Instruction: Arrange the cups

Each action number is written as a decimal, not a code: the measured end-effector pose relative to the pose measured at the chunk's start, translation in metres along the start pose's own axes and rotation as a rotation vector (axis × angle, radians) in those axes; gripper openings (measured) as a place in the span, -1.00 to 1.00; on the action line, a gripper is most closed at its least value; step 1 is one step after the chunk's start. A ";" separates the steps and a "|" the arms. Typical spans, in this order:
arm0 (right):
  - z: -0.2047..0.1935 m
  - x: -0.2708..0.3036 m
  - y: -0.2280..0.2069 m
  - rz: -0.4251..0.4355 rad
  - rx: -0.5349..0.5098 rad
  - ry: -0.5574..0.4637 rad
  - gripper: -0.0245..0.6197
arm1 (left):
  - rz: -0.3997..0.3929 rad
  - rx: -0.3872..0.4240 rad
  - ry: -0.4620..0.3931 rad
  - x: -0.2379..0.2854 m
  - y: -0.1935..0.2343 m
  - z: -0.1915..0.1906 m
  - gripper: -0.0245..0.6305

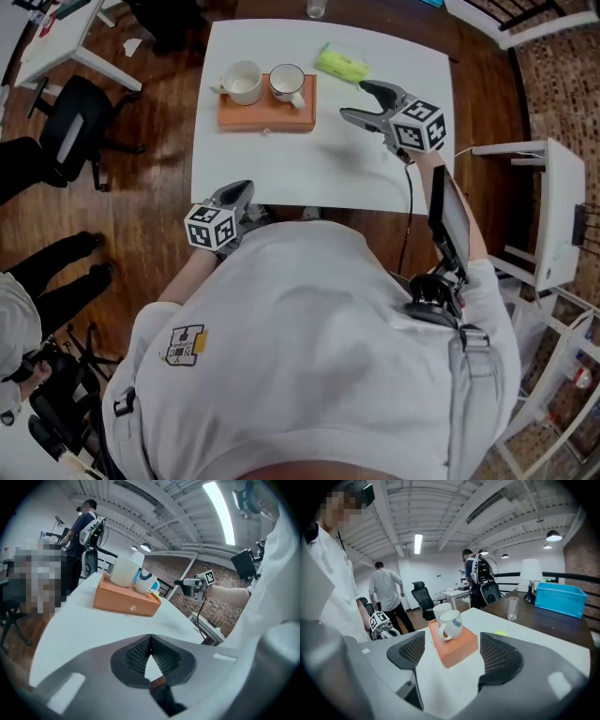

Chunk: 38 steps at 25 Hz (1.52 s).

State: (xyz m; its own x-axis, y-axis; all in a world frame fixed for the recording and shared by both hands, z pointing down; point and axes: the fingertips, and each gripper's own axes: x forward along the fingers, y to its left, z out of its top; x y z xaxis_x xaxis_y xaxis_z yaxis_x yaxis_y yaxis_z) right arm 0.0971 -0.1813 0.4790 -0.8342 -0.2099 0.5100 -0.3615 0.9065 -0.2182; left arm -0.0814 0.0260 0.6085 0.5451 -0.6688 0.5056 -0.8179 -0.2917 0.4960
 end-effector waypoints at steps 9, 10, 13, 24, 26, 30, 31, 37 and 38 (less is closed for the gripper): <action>-0.117 -0.035 0.048 0.007 0.300 -0.097 0.05 | -0.048 0.069 0.078 0.035 -0.044 0.007 -0.93; -0.129 -0.035 0.055 0.009 0.325 -0.100 0.01 | -0.046 0.071 0.084 0.038 -0.047 0.004 -0.93; -0.158 -0.034 0.079 0.033 0.390 -0.105 -0.09 | -0.039 0.070 0.105 0.046 -0.059 -0.004 -0.93; -0.216 0.004 0.146 0.059 0.387 0.020 -0.47 | -0.041 0.113 0.147 0.062 -0.069 -0.007 -0.93; -0.214 0.011 0.145 0.039 0.393 0.015 -0.68 | -0.055 0.128 0.154 0.063 -0.065 -0.006 -0.93; -0.207 0.023 0.142 -0.017 0.417 0.005 -0.84 | -0.099 0.155 0.177 0.054 -0.059 -0.005 -0.93; -0.206 0.028 0.141 -0.030 0.424 0.007 -0.89 | -0.106 0.159 0.180 0.051 -0.056 -0.005 -0.93; -0.202 0.052 0.141 -0.082 0.429 0.036 -0.92 | -0.111 0.138 0.180 0.039 -0.035 -0.007 -0.93; -0.200 0.054 0.141 -0.088 0.422 0.039 -0.92 | -0.113 0.138 0.179 0.038 -0.034 -0.008 -0.93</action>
State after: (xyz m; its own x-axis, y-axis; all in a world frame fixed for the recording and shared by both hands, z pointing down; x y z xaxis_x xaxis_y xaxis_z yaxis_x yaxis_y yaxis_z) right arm 0.0841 0.0083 0.6422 -0.7789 -0.2584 0.5715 -0.5762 0.6546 -0.4893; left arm -0.0316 0.0162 0.6166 0.6487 -0.4986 0.5750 -0.7604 -0.4571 0.4615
